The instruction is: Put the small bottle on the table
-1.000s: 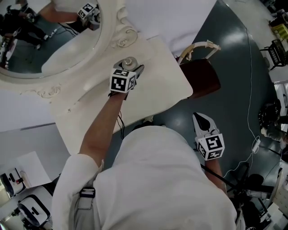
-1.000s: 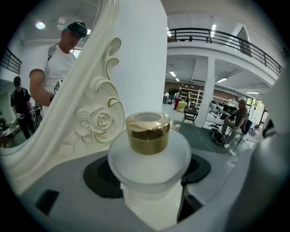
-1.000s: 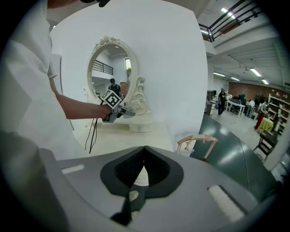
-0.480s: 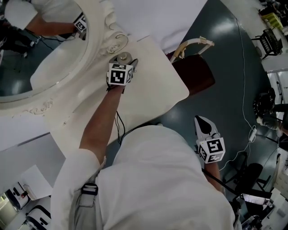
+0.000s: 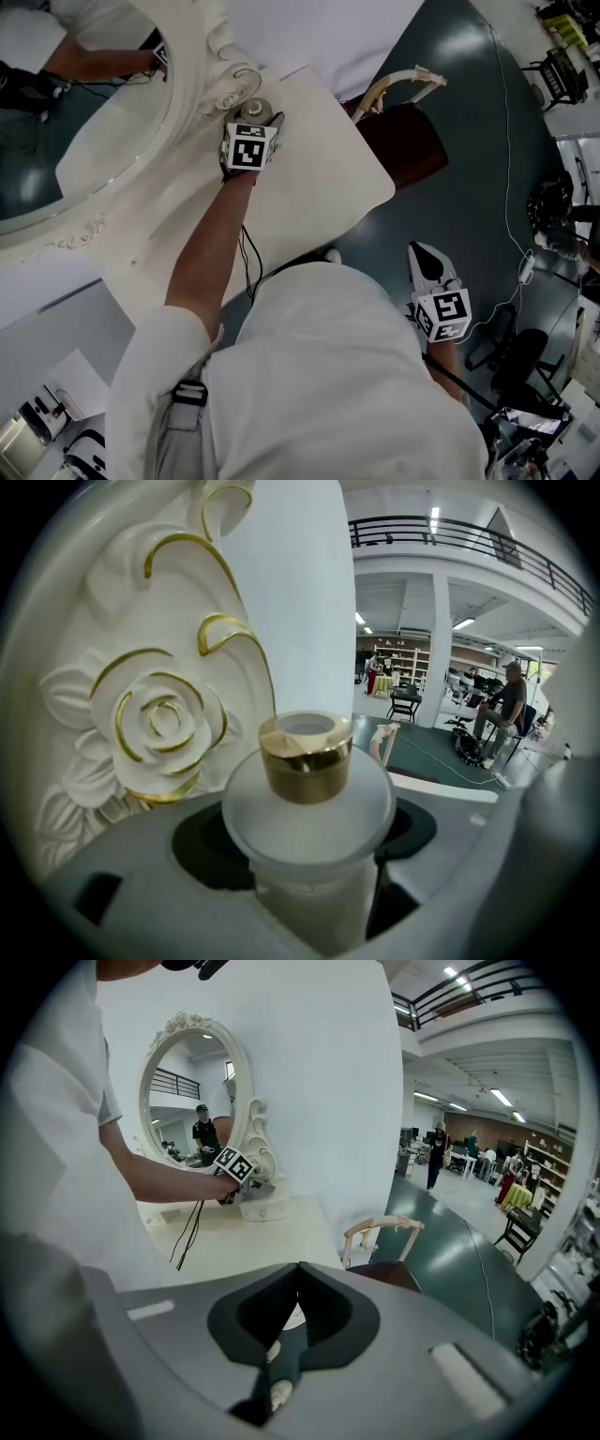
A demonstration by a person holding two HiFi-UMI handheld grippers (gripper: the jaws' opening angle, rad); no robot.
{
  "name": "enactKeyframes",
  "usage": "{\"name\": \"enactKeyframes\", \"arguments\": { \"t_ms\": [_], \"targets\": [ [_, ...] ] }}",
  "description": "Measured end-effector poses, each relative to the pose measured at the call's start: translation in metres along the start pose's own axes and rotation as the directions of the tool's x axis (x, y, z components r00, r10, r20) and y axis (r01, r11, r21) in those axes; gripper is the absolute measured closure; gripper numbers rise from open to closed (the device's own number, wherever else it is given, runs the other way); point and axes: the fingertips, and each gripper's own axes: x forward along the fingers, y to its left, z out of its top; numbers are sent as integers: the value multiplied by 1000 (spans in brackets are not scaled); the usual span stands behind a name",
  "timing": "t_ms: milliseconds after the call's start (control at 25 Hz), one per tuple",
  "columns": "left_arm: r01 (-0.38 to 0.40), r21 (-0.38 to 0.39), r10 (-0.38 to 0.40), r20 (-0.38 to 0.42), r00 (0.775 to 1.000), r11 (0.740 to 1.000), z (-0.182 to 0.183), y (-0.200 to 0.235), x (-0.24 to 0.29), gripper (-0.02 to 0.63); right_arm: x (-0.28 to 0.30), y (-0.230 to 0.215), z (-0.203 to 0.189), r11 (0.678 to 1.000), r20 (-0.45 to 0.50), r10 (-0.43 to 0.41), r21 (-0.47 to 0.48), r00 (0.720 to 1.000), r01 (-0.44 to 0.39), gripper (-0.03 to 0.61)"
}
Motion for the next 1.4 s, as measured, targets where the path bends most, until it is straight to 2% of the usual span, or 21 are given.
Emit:
{"name": "enactKeyframes", "arguments": {
  "t_ms": [200, 400, 880, 1120, 1280, 1400],
  "targets": [
    [4, 20, -5, 28, 1000, 1000, 2, -2, 3, 273, -3, -1, -4, 1000, -7, -7, 9, 1000, 8, 577],
    [9, 9, -9, 21, 1000, 1000, -1, -3, 4, 268, -6, -1, -5, 1000, -5, -9, 8, 1000, 9, 577],
    [-31, 15, 30, 33, 999, 999, -4, -1, -9, 245, -13, -4, -10, 1000, 7, 17, -24, 1000, -17, 577],
    [-71, 17, 70, 46, 997, 997, -6, -4, -35, 242, -21, -4, -16, 998, 25, 50, -46, 998, -49, 577],
    [-103, -2, 103, 26, 994, 995, -13, -10, -63, 244, -28, -3, -22, 995, 38, 81, -62, 996, -78, 577],
    [-117, -3, 117, 26, 993, 993, -19, -16, -87, 263, -32, 1, -26, 992, 48, 108, -76, 993, -104, 577]
  ]
}}
